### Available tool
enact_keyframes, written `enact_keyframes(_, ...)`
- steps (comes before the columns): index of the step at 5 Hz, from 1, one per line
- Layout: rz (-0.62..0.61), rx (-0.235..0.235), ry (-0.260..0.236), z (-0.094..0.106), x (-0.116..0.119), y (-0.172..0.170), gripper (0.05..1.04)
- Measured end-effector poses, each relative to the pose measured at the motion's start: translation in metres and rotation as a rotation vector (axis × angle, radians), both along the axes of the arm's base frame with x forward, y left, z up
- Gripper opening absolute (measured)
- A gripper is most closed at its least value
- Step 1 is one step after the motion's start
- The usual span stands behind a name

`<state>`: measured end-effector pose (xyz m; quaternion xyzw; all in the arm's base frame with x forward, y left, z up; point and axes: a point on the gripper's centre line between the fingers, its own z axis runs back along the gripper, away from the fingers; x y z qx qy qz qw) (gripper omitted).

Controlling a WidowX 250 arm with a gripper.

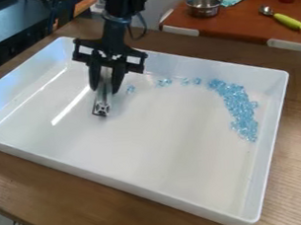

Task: Sweep into pile

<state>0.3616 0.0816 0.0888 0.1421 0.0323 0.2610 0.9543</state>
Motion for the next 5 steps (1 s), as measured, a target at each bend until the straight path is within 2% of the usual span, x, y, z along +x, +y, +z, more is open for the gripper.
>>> enact_keyframes(1,-0.003,0.002,0.007,0.000,0.004,-0.005,0.375)
enact_keyframes(3,-0.052,-0.034,0.028,0.002,0.008,-0.034,0.375)
enact_keyframes(4,-0.074,-0.036,0.027,0.000,0.010,-0.053,0.375)
enact_keyframes(5,-0.073,-0.024,0.001,-0.004,0.020,-0.064,0.375)
